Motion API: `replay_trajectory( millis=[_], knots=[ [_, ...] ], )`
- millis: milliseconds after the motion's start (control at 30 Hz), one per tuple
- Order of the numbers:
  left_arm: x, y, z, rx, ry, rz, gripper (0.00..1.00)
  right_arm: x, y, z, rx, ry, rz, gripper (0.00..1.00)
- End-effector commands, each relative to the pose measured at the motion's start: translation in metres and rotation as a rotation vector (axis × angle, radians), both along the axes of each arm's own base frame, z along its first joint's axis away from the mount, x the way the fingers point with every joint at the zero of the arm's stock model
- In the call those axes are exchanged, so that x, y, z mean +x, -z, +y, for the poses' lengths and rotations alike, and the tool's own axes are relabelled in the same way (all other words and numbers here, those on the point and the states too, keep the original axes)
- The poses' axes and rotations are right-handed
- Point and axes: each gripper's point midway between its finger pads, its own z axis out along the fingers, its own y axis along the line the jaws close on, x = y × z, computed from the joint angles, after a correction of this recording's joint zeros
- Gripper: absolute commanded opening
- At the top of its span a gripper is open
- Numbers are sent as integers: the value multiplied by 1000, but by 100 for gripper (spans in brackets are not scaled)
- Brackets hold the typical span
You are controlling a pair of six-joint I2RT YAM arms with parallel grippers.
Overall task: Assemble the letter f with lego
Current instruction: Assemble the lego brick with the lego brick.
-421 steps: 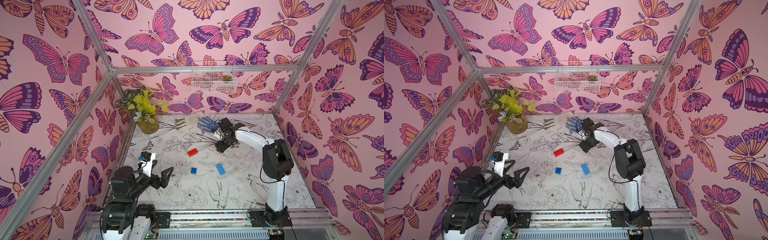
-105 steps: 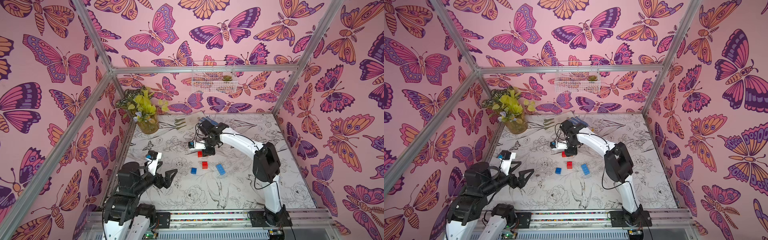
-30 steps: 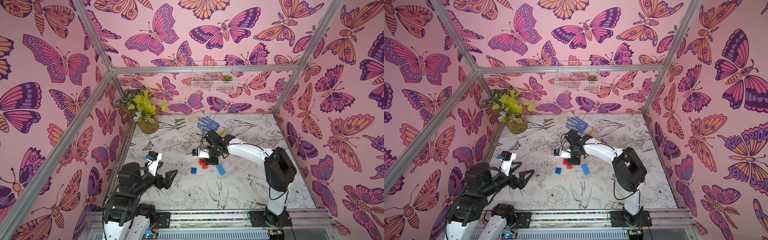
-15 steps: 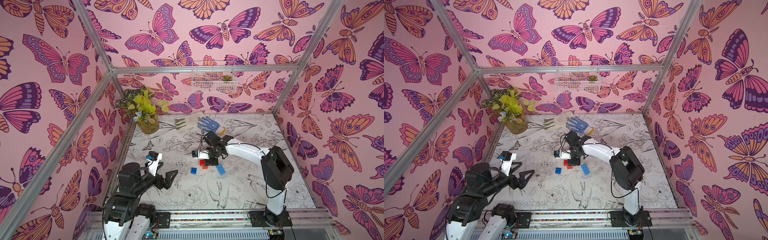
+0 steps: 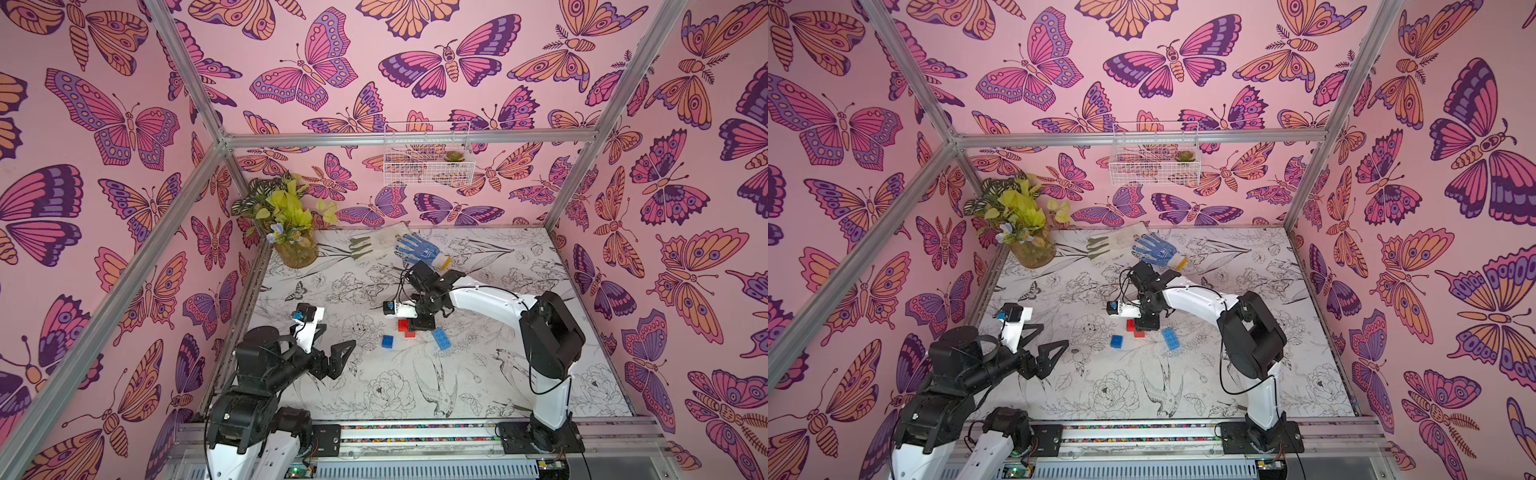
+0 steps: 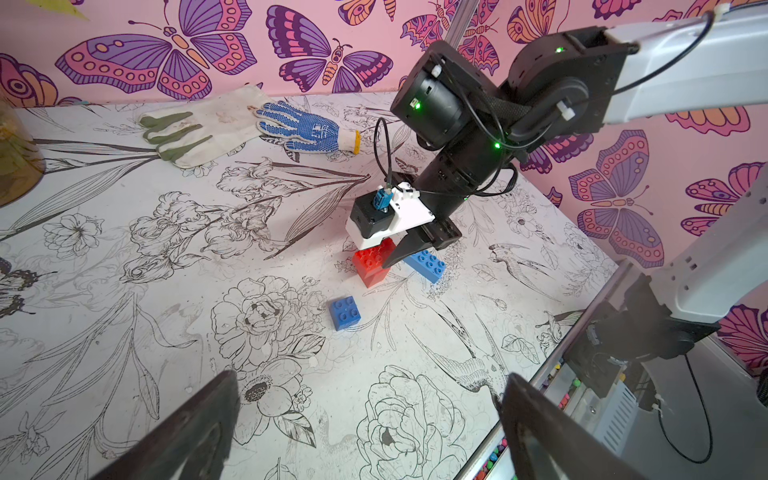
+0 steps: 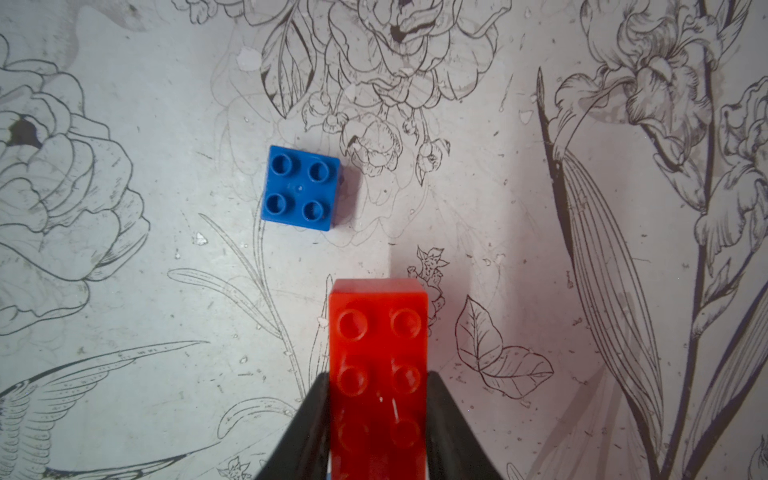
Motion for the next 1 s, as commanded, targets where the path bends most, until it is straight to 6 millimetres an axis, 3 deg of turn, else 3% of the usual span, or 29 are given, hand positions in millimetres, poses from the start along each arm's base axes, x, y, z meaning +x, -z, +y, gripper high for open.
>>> replay_trajectory(
  millis=[0, 200, 567, 967],
  knots=[
    [-1, 0, -3, -7, 16, -12, 99, -7, 26, -9, -78, -8, 47, 24],
    [-1, 1, -2, -6, 15, -13, 99, -6, 31, -14, -82, 7, 58, 23],
    [-1, 0, -3, -6, 16, -12, 99, -13, -9, -1, 42, -16, 57, 22],
    [-1, 0, -3, -8, 19, -10, 99, -13, -23, -5, 39, -9, 32, 22]
  ],
)
